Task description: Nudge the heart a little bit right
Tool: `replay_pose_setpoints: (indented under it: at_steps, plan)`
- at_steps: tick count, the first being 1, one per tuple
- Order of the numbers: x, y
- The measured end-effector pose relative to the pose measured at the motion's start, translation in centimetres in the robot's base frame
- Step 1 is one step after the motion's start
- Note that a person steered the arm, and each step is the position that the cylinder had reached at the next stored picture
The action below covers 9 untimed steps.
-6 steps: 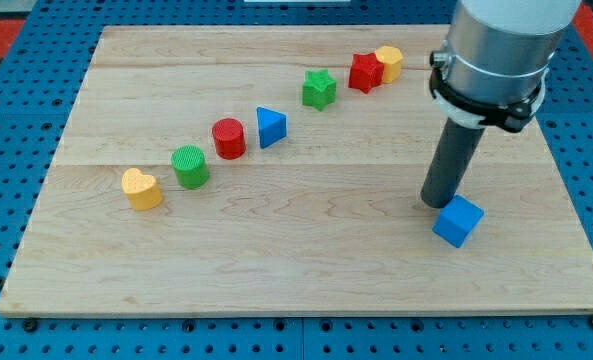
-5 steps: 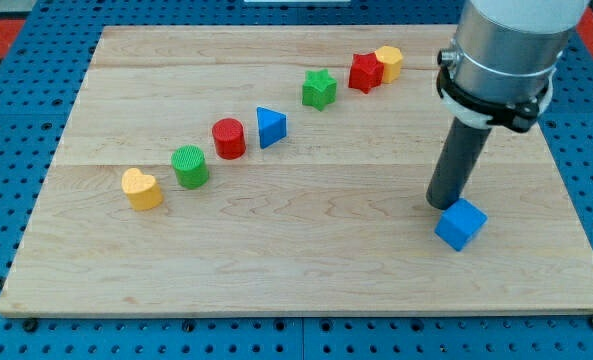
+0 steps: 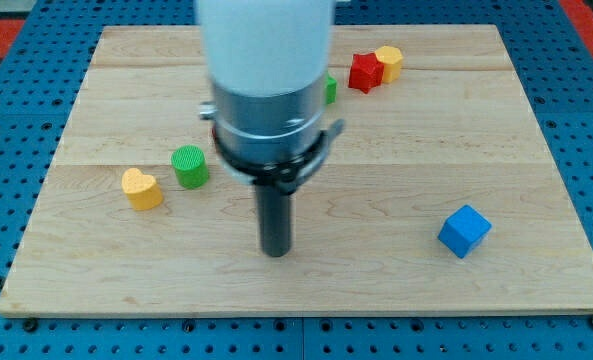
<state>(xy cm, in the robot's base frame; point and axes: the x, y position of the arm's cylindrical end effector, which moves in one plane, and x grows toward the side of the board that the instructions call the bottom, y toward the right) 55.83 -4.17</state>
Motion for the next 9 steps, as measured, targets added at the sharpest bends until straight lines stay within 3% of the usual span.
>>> replay_pose_setpoints:
  at_steps: [6, 8, 9]
  plan:
    - [1.9, -10.0]
    - [-1.8, -16.6]
    - [-4.4, -16.7]
